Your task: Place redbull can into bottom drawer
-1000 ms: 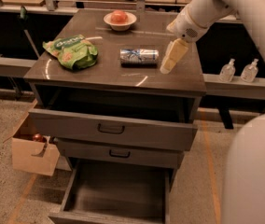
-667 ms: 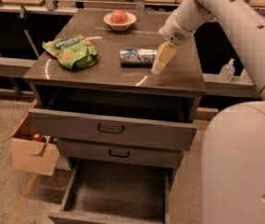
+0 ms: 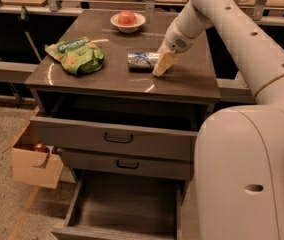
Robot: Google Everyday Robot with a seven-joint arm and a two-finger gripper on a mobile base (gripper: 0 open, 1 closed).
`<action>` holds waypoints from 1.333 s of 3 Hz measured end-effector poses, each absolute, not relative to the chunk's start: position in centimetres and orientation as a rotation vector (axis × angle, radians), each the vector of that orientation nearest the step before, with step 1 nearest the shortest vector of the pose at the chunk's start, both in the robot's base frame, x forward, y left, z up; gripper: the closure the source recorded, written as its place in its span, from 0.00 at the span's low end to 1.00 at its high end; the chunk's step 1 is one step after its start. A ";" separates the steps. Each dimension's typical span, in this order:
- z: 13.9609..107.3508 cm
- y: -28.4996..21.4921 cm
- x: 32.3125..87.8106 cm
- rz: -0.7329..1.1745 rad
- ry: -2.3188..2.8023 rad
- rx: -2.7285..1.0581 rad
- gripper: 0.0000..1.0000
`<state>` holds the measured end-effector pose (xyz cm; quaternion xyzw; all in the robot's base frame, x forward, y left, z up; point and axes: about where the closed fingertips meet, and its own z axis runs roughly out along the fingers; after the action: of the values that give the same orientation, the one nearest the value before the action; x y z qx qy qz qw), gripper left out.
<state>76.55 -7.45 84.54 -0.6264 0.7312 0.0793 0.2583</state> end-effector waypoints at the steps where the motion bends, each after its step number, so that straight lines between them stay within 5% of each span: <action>1: 84.9 -7.6 76.0 0.236 1.988 -1.700 0.72; 2: 87.2 -9.3 74.4 0.213 1.984 -1.666 0.95; 4: 98.4 -13.3 63.1 0.059 1.954 -1.444 1.00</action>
Offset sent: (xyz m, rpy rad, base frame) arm -0.1357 -0.0475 0.1217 -0.0009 -0.0905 -0.0365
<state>63.08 -13.27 98.38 -0.5569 0.7537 0.0226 0.3482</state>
